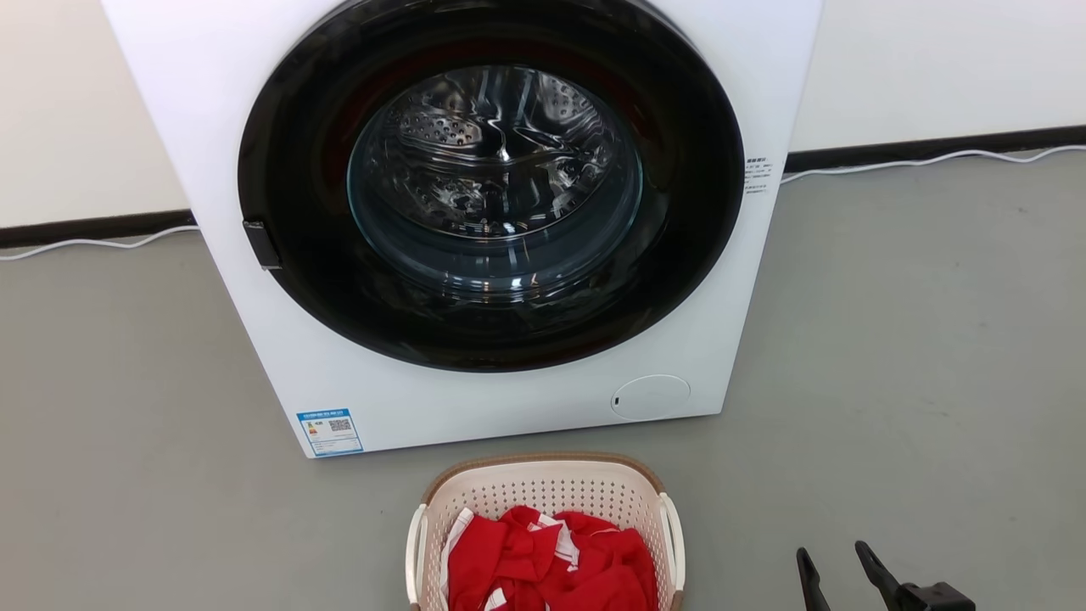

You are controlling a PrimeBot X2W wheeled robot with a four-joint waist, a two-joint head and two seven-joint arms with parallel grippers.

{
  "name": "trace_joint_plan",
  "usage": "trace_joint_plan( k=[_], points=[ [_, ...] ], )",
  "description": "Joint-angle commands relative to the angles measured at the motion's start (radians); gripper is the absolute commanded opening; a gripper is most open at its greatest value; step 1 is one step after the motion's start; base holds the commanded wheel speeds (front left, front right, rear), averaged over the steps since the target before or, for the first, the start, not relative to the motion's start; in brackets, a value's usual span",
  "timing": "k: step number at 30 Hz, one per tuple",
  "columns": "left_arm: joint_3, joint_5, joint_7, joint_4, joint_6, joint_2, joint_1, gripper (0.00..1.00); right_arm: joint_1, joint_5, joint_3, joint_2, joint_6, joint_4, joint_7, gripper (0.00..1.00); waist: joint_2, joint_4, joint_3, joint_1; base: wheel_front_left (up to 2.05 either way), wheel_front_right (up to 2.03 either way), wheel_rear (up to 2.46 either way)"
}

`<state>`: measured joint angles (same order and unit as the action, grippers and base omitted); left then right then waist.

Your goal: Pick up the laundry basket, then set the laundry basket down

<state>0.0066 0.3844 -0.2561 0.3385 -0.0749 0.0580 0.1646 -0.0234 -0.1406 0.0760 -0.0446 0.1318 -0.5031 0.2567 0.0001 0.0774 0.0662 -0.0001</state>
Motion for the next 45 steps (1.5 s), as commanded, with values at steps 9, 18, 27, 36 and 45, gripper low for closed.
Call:
trace_joint_plan(
  k=[9, 18, 27, 36, 45],
  points=[
    [0.042, -0.027, -0.006, -0.046, -0.011, -0.004, -0.005, 1.00, -0.006, 0.008, 0.007, -0.006, -0.001, 0.033, 0.005, 1.00, -0.0001, 0.011, 0.019, 0.0001, 0.00, 0.00, 0.00],
    [0.011, 0.008, 0.009, 0.041, -0.011, -0.038, 0.019, 0.00, 0.033, -0.026, -0.015, 0.015, 0.000, -0.045, -0.009, 0.00, -0.0001, 0.009, 0.018, 0.0001, 0.00, 0.00, 0.00],
    [0.018, 0.108, 0.038, 0.028, -0.015, -0.035, -0.003, 0.00, 0.025, -0.145, -0.028, 0.013, 0.000, -0.018, -0.038, 0.00, -0.0001, 0.002, 0.010, 0.0001, 0.00, 0.00, 0.00],
    [0.024, 0.197, 0.064, 0.018, -0.018, -0.033, -0.024, 0.00, 0.017, -0.251, -0.040, 0.012, 0.000, 0.005, -0.063, 0.00, -0.0001, -0.004, 0.004, 0.0001, 0.00, 0.00, 0.00],
    [0.031, 0.286, 0.090, 0.008, -0.021, -0.031, -0.046, 0.00, 0.008, -0.356, -0.053, 0.010, 0.000, 0.027, -0.090, 0.00, -0.0001, -0.011, -0.003, 0.0001, 0.00, 0.00, 0.00]
  ],
)
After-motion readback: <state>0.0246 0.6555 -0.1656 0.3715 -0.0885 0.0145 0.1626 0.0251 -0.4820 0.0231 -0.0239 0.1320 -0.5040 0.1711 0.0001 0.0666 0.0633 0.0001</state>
